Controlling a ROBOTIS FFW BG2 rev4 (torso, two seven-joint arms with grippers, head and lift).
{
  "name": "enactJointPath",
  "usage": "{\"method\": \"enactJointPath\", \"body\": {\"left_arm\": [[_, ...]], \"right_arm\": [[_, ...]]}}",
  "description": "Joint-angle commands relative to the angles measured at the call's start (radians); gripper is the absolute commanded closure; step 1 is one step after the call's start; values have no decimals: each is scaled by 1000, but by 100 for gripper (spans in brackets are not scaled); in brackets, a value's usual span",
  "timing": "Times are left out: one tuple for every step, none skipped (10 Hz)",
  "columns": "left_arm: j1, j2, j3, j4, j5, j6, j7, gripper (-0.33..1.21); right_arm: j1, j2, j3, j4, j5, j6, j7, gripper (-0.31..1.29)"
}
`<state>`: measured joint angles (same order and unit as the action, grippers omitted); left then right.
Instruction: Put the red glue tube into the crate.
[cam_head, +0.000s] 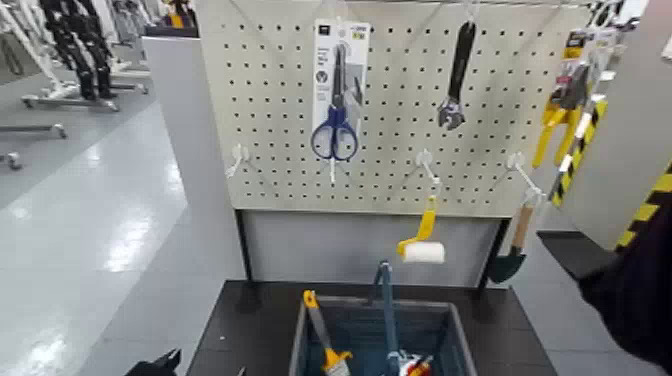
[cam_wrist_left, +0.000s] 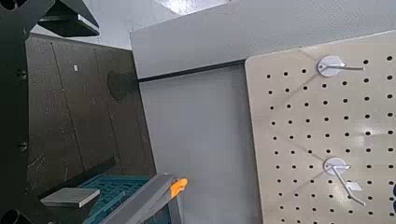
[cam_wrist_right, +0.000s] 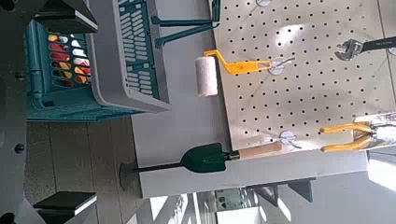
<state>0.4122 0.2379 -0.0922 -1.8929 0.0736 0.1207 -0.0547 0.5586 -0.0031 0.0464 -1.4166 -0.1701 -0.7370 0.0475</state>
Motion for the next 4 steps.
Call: {"method": "enactJointPath", "body": {"left_arm": [[2,0,-1,0,-6,-13,3,9],[2,0,-6,8,-12,-39,6,9],[2,1,-6,14,-14,-55,6,10],[4,1,-7,15,-18,-72,6,10]], "right_arm": [[0,123,-2,-7,14,18,-1,6],[3,123,-3,-21,24,44,-5,12],[7,124,3,-27,32,50,-31,16],[12,124,12,-32,43,53,-63,17]]}}
